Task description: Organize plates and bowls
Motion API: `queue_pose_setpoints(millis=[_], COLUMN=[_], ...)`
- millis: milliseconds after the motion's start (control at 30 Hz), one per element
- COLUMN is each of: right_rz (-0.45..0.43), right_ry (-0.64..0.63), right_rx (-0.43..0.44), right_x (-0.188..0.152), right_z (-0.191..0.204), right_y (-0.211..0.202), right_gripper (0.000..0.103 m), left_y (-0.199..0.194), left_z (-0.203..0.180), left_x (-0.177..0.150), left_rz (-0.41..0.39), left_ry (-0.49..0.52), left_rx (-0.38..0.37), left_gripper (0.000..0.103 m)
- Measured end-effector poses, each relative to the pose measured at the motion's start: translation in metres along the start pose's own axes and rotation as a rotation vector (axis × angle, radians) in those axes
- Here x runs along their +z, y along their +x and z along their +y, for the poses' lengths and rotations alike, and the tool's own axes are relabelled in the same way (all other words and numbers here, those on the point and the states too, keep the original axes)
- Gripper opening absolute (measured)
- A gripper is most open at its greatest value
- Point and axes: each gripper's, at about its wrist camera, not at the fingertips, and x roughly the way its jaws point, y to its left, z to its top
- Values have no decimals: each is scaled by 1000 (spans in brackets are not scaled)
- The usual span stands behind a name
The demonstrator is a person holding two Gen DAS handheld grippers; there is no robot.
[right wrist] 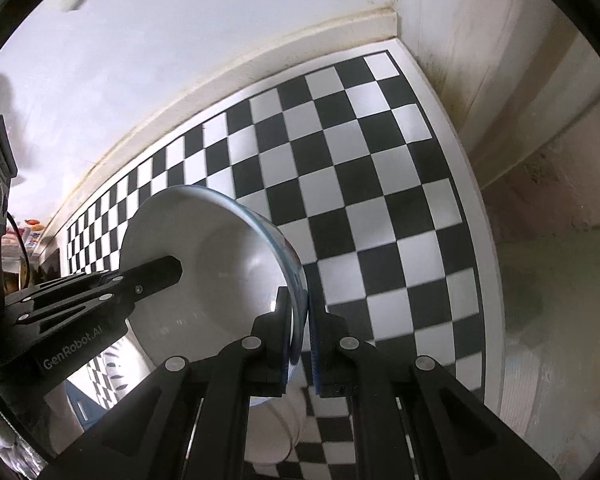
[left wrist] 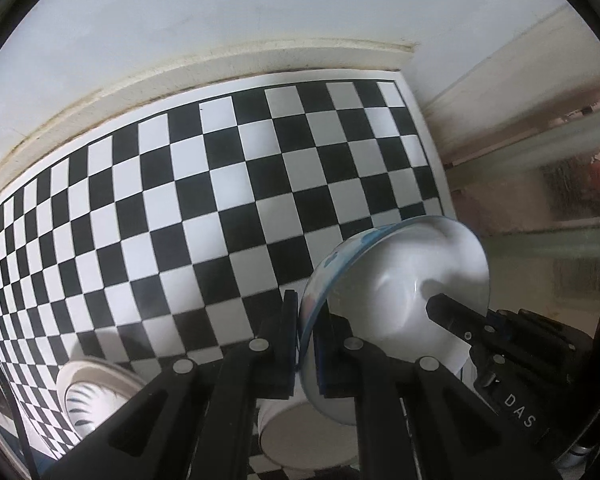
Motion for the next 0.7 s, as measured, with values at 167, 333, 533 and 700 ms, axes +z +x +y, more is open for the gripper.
queue_pose_setpoints(millis=[167,333,533,700], right_rz=[-31,-51,-50,-23], right_ry=[-2,-4,-3,7], right_rx=[1,4,5,13], right_x=[-26,-54,-87,-106], right_z=[10,20,28,28], right_y=[-25,-42,-46,-33], right_gripper=[9,9,9,9], left_y=[-20,-35,-37,-25], left_z=[-2,-3,0,7], left_x=[-26,-51,-78,-96], left_rz=[-31,-45,-44,-13], left_ry=[19,39,52,47], left_rx=[-7,-11,-10,-2], left_gripper=[5,5,5,5])
